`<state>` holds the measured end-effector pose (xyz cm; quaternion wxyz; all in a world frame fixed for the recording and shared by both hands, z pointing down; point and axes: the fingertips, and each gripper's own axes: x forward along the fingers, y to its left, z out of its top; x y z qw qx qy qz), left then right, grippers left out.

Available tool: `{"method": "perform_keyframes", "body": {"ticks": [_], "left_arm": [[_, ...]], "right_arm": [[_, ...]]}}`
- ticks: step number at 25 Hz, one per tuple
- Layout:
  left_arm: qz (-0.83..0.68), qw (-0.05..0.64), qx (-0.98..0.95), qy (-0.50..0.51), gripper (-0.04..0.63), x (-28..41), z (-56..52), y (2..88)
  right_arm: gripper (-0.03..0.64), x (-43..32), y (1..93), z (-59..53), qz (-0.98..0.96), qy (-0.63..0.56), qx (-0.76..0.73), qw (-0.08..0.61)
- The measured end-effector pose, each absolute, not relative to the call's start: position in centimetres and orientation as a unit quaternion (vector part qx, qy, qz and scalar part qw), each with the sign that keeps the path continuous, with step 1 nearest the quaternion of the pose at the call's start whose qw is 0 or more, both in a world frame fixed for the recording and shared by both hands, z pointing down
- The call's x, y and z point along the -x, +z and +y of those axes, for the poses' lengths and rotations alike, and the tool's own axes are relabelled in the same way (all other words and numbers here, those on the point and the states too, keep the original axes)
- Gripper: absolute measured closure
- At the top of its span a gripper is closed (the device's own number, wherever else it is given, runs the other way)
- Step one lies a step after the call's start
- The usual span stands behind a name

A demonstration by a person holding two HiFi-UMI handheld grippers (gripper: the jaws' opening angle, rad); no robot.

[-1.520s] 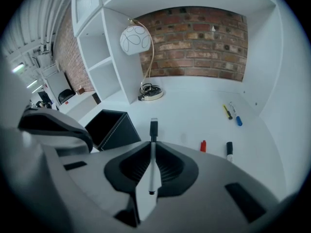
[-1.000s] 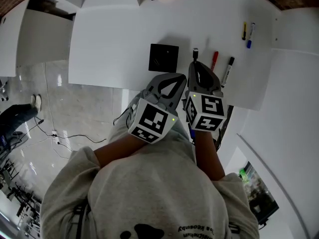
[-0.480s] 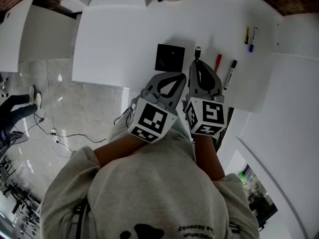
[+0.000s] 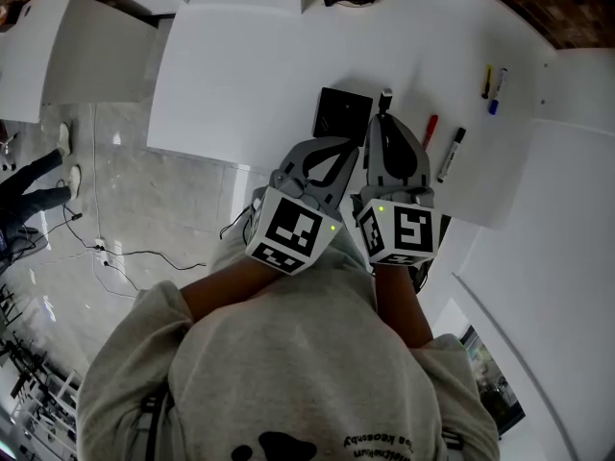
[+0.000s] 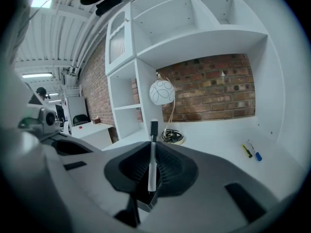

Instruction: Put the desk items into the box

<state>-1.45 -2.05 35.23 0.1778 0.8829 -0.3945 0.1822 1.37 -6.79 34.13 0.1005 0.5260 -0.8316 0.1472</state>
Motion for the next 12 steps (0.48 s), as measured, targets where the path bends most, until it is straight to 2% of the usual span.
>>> {"method": "perform_keyframes", "body": {"ticks": [5,12], "left_arm": [[-0.408,0.180,-0.877,0.181,0.591,2.5,-2.2,35.1],[-0.426,0.183,-0.867,0.183,0.591,3.8,-2.0,35.4]], "right_arm": [[0.571,-0.3,33.2,-7.0,-0.845,0.131,-0.514,0.072],[0.571,1.3,33.8,-7.0,-0.860,0.124,-0.490,0.074]]}}
